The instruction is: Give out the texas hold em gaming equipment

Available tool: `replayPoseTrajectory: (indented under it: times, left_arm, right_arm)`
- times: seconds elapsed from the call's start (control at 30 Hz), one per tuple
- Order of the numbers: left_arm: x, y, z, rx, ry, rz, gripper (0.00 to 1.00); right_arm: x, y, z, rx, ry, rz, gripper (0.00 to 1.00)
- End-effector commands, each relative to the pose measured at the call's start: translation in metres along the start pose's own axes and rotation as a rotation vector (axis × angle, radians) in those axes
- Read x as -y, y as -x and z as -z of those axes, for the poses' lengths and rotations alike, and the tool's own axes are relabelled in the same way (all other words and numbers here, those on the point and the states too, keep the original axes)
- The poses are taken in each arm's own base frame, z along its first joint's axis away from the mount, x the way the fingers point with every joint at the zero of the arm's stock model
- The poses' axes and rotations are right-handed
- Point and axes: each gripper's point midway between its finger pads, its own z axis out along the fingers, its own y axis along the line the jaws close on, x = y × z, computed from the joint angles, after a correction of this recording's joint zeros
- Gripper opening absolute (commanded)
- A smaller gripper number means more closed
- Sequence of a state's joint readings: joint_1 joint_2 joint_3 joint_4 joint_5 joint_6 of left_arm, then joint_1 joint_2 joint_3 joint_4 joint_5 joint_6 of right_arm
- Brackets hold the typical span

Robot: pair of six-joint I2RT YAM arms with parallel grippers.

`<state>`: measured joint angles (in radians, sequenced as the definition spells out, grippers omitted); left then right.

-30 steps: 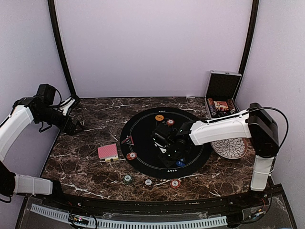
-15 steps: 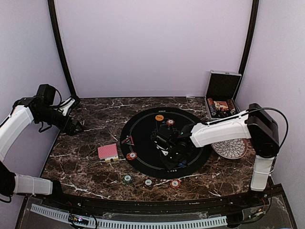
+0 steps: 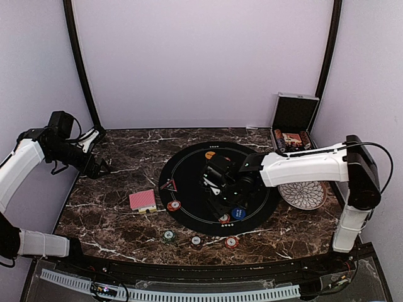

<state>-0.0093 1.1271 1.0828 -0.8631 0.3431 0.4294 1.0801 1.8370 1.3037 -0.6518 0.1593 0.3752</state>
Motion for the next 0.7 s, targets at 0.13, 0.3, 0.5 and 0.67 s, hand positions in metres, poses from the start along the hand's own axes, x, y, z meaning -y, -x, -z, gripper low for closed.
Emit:
replayPoseTrajectory:
  times: [0.13, 0.3, 0.5, 0.67]
  left_arm:
    - [0.001, 0.005, 0.01, 0.012, 0.013, -0.005, 0.99]
    - [0.001, 0.006, 0.01, 0.007, 0.002, 0.001, 0.99]
    - [0.002, 0.008, 0.012, 0.014, 0.005, -0.003, 0.99]
    - [0.002, 0.008, 0.014, 0.016, 0.005, -0.004, 0.99]
  right_arm:
    - [-0.068, 0.001, 0.051, 0.076, 0.115, 0.158, 0.74]
    - [-0.098, -0.006, 0.046, 0.057, 0.165, 0.248, 0.8]
    - [-0.113, -0.013, 0.03, 0.018, 0.197, 0.299, 0.81]
    - [-0.121, -0.017, 0.025, -0.001, 0.214, 0.345, 0.82]
